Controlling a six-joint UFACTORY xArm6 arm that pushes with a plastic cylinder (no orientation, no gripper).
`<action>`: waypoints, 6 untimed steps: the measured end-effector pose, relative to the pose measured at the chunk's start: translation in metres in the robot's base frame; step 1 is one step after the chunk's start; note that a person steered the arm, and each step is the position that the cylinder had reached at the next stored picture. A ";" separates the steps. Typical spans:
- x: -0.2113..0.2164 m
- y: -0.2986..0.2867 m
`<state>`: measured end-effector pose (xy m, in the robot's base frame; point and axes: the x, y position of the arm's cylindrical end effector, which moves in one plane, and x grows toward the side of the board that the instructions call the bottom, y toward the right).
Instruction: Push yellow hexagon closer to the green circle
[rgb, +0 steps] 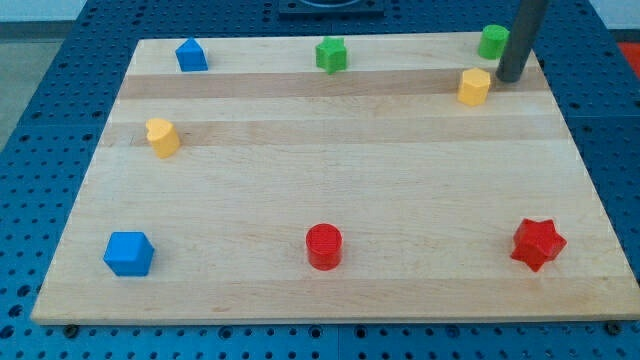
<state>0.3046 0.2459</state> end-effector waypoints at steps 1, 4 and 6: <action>0.034 0.011; 0.051 -0.065; 0.020 -0.066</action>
